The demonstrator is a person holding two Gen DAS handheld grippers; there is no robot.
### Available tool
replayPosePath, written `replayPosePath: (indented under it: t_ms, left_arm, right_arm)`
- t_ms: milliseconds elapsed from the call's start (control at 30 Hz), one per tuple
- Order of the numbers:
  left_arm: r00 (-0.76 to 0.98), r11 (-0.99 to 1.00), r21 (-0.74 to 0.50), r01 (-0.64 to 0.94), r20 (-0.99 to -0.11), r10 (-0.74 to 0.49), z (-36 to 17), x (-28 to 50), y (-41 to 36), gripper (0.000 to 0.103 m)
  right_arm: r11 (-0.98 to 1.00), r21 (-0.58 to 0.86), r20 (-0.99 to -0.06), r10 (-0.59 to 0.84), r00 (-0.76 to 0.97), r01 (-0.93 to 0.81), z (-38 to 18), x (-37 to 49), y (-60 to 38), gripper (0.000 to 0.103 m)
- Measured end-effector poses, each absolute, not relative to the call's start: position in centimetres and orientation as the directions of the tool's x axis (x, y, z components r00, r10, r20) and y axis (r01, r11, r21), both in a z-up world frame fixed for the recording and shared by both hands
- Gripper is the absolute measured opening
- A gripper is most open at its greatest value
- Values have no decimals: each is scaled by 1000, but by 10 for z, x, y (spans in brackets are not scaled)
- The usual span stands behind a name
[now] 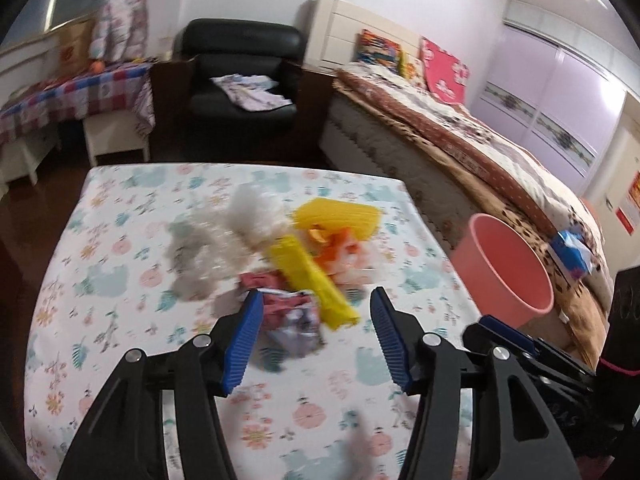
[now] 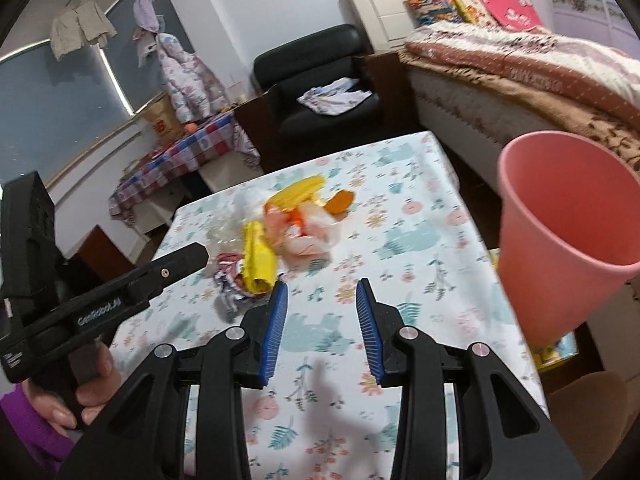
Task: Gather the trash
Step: 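Return to the table and grasp the crumpled red-white wrapper with the left gripper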
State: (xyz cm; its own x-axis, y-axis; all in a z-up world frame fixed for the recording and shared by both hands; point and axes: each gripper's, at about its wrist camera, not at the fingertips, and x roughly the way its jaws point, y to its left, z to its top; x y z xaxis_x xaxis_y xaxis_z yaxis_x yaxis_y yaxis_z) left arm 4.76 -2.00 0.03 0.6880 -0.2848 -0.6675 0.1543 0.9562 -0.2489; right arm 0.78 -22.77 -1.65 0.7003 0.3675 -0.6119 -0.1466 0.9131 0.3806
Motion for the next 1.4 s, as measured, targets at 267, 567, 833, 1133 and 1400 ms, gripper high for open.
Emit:
replayPosePath:
  t_ms: [267, 567, 833, 1133, 1400]
  left_arm:
    - [646, 961, -270, 59, -724, -243, -19, 56, 9, 53]
    - [579, 950, -300, 87, -761, -293, -35, 79, -13, 46]
    - [555, 946, -311, 94, -772, -309, -44, 84, -16, 27]
    - [564, 942, -328, 72, -765, -310, -44, 77, 6, 7]
    - [603, 950, -305, 63, -747, -280, -34, 67, 23, 6]
  right_arm:
    - [892, 406, -607, 428, 670, -201, -19, 14, -216, 51]
    - [911, 347, -626, 403, 668, -225, -17, 12, -210, 51]
    - [900, 349, -635, 433, 640, -262, -20, 18, -203, 51]
    - [887, 338, -643, 462, 611, -315, -20, 31, -181, 51]
    - [873, 366, -677, 488, 550, -323, -30, 60, -153, 50]
